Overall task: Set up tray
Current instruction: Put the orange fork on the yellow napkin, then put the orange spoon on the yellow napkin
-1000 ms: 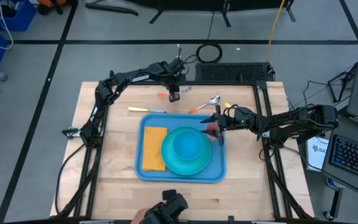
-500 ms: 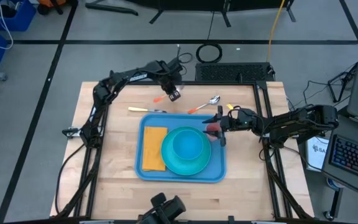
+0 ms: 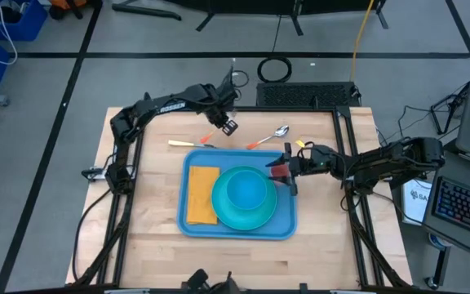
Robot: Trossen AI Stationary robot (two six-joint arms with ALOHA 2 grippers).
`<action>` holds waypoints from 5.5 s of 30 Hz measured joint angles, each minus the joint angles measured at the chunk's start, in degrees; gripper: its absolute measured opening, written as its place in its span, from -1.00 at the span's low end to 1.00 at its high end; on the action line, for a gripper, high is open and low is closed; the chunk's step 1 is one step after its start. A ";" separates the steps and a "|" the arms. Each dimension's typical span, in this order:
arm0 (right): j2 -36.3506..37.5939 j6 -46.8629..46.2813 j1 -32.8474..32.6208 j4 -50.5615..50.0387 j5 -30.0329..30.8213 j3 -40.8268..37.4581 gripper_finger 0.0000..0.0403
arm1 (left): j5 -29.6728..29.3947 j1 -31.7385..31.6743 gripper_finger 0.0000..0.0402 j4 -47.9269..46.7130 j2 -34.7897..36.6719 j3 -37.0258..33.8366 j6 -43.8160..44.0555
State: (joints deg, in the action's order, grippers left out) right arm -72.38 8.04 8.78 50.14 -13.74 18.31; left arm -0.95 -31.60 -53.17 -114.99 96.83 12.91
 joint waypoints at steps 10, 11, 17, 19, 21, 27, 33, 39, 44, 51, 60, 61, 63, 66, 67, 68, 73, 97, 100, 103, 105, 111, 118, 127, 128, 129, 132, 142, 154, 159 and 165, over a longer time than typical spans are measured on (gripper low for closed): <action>0.00 0.47 -2.00 -0.69 0.00 0.00 -0.04 | -4.29 6.27 -0.96 9.22 16.24 -19.77 16.61; 0.00 0.36 -2.05 -0.71 0.01 0.00 -0.04 | -4.73 7.37 -0.96 11.17 18.07 -22.27 18.94; 0.00 0.34 -2.16 -0.74 0.00 0.00 -0.04 | -8.11 15.59 -0.96 19.53 25.69 -34.80 32.73; 0.00 0.36 -2.16 -0.74 0.00 0.00 -0.04 | -9.54 18.62 -0.96 19.41 26.76 -37.15 37.22; 0.00 0.36 -2.16 -0.74 -0.01 0.00 -0.04 | -10.92 21.33 -0.96 18.79 27.26 -38.93 41.32; 0.00 0.38 -2.16 -0.74 -0.02 0.00 -0.04 | -12.90 28.28 -0.96 18.68 27.38 -40.55 49.88; 0.00 0.60 -2.16 -0.67 0.01 -0.75 -0.04 | -18.09 33.96 -0.96 16.99 27.36 -41.17 57.74; 0.02 0.62 -2.16 4.10 -0.02 -2.77 -0.04 | -19.87 38.57 -0.96 12.47 26.69 -41.13 65.00; 0.02 0.62 -2.16 5.38 0.00 -3.50 -0.04 | -20.96 41.51 -0.96 10.14 26.77 -41.13 70.88; 0.02 0.60 -2.16 6.27 -0.01 -3.50 -0.04 | -20.49 43.52 -0.96 9.90 26.81 -43.54 77.68; 0.02 0.60 -2.16 7.07 -0.02 -3.50 -0.04 | -18.39 44.56 -0.96 11.98 26.81 -47.18 81.94; 0.02 0.60 -2.16 7.07 -0.02 -3.50 -0.04 | -18.10 44.49 -0.96 12.21 26.81 -47.48 81.94; 0.02 0.60 -2.16 7.13 -0.02 -3.50 -0.04 | -18.07 44.26 -0.96 13.45 26.81 -48.25 82.01; 0.02 0.60 -2.15 7.20 -0.02 -3.50 -0.04 | -17.69 43.91 -0.96 14.23 26.81 -49.15 82.29; 0.02 0.60 -2.16 7.20 -0.02 -3.50 -0.04 | -17.36 43.89 -0.96 14.35 26.81 -49.64 82.68; 0.02 0.60 -2.16 7.18 -0.02 -3.50 -0.04 | -17.22 43.89 -0.96 14.89 26.80 -50.16 83.14; 0.02 0.58 -2.16 7.11 -0.02 -3.50 -0.04 | -16.40 43.95 -0.96 17.40 26.79 -52.07 85.14; 0.02 0.58 -2.16 7.02 -0.04 -3.49 -0.04 | -16.90 43.85 -0.90 21.07 26.81 -52.69 81.18; 0.02 0.56 -2.16 7.00 -0.04 -3.48 -0.04 | -17.16 43.85 -0.89 21.79 26.81 -52.67 80.16; 0.02 0.24 -2.15 7.00 -0.04 -3.48 -0.04 | -17.12 43.84 -0.89 21.64 26.81 -52.67 80.21; 0.02 0.16 -2.16 7.00 -0.05 -3.48 -0.04 | -17.14 43.85 -0.89 21.26 26.81 -52.67 80.74; 0.02 0.16 -2.16 7.00 -0.07 -3.48 -0.04 | -16.66 43.84 -0.81 18.16 26.81 -52.67 83.82; 0.02 0.16 -2.15 7.00 -0.07 -3.48 -0.04 | -16.92 43.85 -0.61 18.95 26.81 -52.65 83.84; 0.02 0.16 -2.16 6.71 -0.07 -3.48 -0.04 | -16.81 43.85 -0.35 19.89 26.81 -52.65 82.07; 0.02 0.16 -2.16 6.63 -0.07 -3.48 -0.04 | -16.69 43.85 -0.32 20.39 26.81 -52.65 81.52; 0.02 0.16 -2.16 6.65 -0.07 -3.48 -0.04 | -16.66 43.85 -0.30 20.83 26.81 -52.63 81.15; 0.02 0.15 -2.16 6.65 -0.07 -3.48 -0.04 | -16.68 43.85 -0.24 21.51 26.81 -52.62 80.03; 0.02 0.12 -2.16 6.63 -0.07 -3.48 -0.04 | -15.74 43.85 -0.15 21.38 26.81 -52.62 80.70; 0.02 -0.10 -2.71 6.61 -0.08 -3.48 -0.04 | -17.25 43.83 -0.15 19.78 26.81 -52.62 85.13; 0.02 0.41 -3.30 6.61 -0.04 -3.48 -0.04 | -18.12 43.85 -0.15 19.83 26.81 -52.62 85.06; 0.02 0.19 -3.28 6.47 -0.04 -3.48 -0.04 | -19.91 43.85 -0.15 20.35 28.72 -52.60 80.65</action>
State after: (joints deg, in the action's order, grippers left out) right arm -72.36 8.23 5.50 56.61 -13.78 14.83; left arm -20.85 12.25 -32.81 -86.27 44.23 93.57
